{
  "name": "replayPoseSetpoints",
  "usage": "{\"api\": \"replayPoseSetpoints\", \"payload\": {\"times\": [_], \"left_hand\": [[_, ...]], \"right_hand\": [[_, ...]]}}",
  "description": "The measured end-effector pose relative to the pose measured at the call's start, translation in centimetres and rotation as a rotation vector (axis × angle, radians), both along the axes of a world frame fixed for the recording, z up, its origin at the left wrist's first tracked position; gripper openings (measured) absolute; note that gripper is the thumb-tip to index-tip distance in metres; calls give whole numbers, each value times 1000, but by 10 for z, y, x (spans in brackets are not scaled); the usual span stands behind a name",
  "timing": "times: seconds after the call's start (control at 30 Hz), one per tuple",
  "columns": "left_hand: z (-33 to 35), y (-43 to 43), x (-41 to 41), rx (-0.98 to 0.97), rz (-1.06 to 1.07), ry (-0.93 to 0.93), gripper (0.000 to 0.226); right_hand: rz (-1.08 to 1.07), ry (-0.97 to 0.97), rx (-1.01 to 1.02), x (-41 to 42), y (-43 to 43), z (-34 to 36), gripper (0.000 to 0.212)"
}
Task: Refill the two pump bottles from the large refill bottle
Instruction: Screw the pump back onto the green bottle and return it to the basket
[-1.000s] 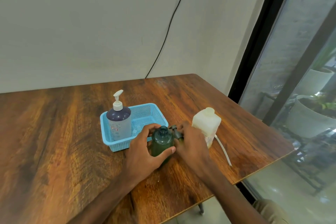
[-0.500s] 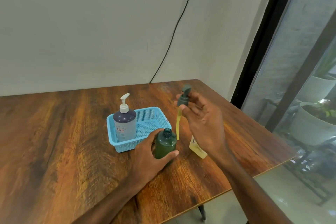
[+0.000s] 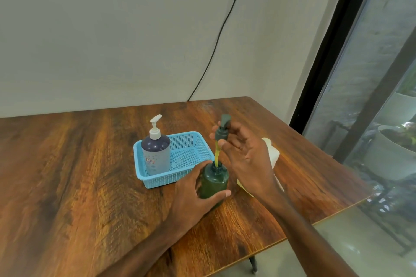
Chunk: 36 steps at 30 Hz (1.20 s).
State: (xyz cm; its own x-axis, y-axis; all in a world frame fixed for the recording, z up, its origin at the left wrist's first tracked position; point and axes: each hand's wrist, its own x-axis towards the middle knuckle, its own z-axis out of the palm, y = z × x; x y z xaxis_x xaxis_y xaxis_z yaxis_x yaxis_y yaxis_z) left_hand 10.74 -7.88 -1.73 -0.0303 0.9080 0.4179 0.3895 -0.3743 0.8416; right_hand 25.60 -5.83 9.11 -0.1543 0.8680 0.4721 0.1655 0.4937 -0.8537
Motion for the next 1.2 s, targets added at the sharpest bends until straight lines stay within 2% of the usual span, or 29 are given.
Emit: {"api": "replayPoseSetpoints", "payload": {"times": [0.27,0.5,0.7,0.87,1.2], "left_hand": [[3,-2,6,14,-45,-41,75],[-2,0,9,6,-47,-35,76],[0,1,6,4,-50,15,77],[0,2,4,-9,-70,16,79],[4,1,-1,6,-75,86,78]], "right_hand": [[-72,-224,-140,20,-13,-42,35],[-96,-344,-121,23,-13,-41,35],[-122,-281,-117,19,-14,-44,39],[-157,-312,-41,14,-13,-46,40],[-186,-267,-85,15,-8,-56,38]]}}
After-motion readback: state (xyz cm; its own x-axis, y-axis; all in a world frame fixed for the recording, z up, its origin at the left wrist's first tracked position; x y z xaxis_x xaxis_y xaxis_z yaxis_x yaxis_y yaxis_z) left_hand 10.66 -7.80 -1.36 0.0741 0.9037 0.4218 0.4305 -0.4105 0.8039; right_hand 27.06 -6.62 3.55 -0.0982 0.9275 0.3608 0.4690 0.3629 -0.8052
